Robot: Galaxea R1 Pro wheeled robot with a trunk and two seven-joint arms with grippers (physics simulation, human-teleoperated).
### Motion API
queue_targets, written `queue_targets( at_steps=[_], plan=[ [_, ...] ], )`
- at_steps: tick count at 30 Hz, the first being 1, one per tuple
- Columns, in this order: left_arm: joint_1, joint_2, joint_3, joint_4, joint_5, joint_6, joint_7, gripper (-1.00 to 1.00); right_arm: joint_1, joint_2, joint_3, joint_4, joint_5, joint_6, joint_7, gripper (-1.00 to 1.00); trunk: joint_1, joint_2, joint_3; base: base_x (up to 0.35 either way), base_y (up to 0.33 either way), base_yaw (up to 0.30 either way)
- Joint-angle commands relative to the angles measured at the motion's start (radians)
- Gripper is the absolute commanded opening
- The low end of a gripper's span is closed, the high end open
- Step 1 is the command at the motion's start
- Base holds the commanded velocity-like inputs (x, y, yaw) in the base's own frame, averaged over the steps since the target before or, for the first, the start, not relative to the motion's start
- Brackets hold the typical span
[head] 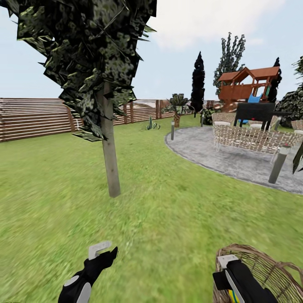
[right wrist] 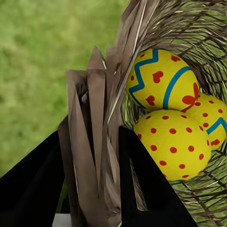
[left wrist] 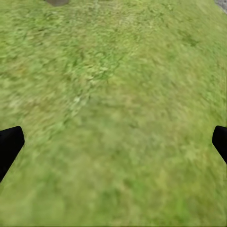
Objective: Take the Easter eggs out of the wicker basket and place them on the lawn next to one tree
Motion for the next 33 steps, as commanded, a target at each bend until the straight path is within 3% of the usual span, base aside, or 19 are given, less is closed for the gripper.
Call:
queue_targets(
  at_steps=[1,25,26,28,33],
  plan=[
    [-0.001,0.001,-0.002,-0.002,0.011,0.004,0.008,1.0,0.0,-0.002,0.002,-0.003,0.016,0.005,0.006,-1.0,0.001,-0.001,-0.001,0.335,0.0,0.29],
    [-0.001,0.0,-0.001,-0.001,0.011,0.004,0.009,1.0,0.0,0.0,0.006,-0.001,0.022,0.006,0.005,-1.0,0.001,-0.001,-0.001,0.337,0.011,0.289],
    [-0.001,0.0,0.0,-0.001,0.011,0.004,0.009,1.0,0.0,0.0,0.005,-0.001,0.022,0.006,0.005,-1.0,0.001,-0.001,-0.001,0.34,0.106,0.289],
    [-0.001,0.0,0.039,0.0,0.029,0.005,0.008,1.0,0.0,0.0,0.004,-0.001,0.022,0.006,0.005,-1.0,0.001,-0.001,-0.001,0.34,0.107,0.29],
    [-0.001,0.0,0.04,0.003,0.032,0.006,0.008,1.0,0.0,0.0,0.004,-0.002,0.02,0.006,0.007,-1.0,0.001,-0.001,-0.001,0.34,0.087,0.29]
  ],
)
